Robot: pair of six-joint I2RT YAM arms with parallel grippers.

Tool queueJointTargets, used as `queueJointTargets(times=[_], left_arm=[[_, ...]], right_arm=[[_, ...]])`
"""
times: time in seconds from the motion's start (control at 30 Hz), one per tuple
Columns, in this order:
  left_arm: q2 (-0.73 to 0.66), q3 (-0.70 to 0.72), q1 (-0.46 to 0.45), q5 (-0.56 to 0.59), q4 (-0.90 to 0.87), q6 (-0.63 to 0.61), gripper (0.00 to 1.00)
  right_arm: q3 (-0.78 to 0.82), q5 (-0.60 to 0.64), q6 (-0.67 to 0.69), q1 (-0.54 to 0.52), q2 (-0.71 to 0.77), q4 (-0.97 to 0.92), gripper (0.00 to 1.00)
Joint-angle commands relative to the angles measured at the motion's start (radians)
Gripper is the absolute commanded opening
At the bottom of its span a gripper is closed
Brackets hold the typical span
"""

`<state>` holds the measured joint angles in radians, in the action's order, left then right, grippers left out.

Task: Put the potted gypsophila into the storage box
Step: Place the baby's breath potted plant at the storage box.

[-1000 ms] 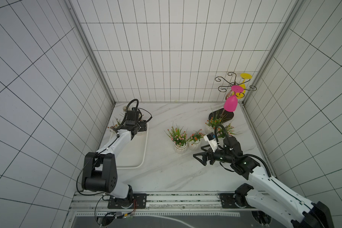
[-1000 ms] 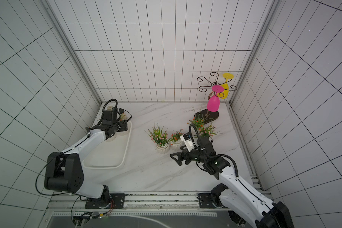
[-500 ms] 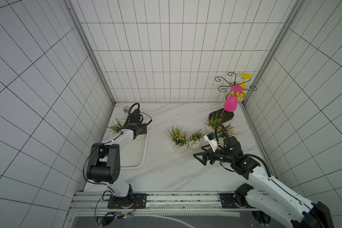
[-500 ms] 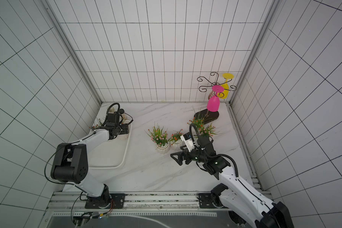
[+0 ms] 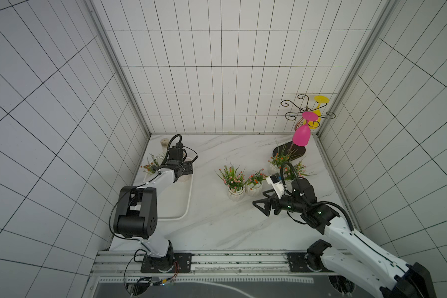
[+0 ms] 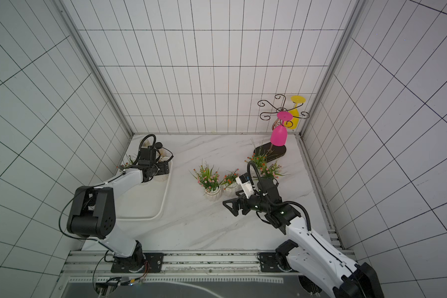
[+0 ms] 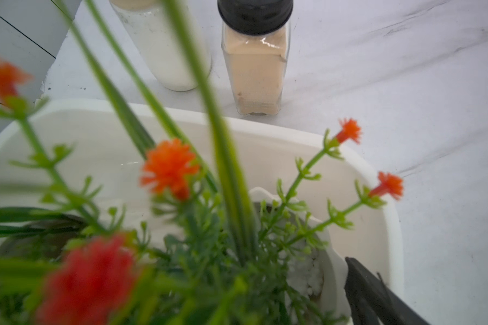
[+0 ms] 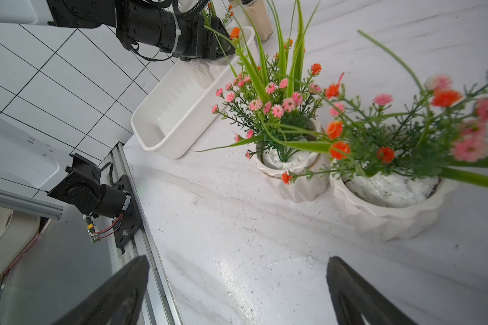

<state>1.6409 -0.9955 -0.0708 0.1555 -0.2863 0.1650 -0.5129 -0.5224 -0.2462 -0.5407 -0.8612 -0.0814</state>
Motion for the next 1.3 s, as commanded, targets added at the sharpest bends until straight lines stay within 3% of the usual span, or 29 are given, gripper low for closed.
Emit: queueJointTargets(times=[0.0,0.47,0.63,0.73,0.9,1.07,1.27], left_arm=[[-0.045,-0.026,0.004,-0.003,-0.004,-0.001,0.95],[-0.444,0.017,0.003,-0.127,-0.320,0.050,0.96],[-0.529,0.040,-0.007,-0.234,-0.484,0.063,0.85],[-0.574,0.046,-0.084,-0.266,-0.504,0.097,0.77],[-0.494,0.011,-0.276,-0.144,-0.582,0.145,0.71],[-0.338,-0.038,-0.326,0.018,-0.706,0.233,0.70],[-0.270,-0.018,-0.328,0.020,-0.632,0.243,0.59]], right_arm=[[0.002,-0.014,-0.002,0.014,0.015,0.006,0.99],[0.014,-0.008,-0.011,0.024,0.054,-0.014,0.99],[0.013,-0.018,-0.019,0.028,0.038,-0.002,0.98],[0.019,-0.026,-0.027,0.029,0.031,0.015,0.97],[0.017,-0.028,-0.032,0.031,0.031,0.020,0.97],[0.031,-0.022,-0.038,0.032,0.057,0.018,0.98],[0.040,-0.018,-0.039,0.033,0.077,0.017,0.98]])
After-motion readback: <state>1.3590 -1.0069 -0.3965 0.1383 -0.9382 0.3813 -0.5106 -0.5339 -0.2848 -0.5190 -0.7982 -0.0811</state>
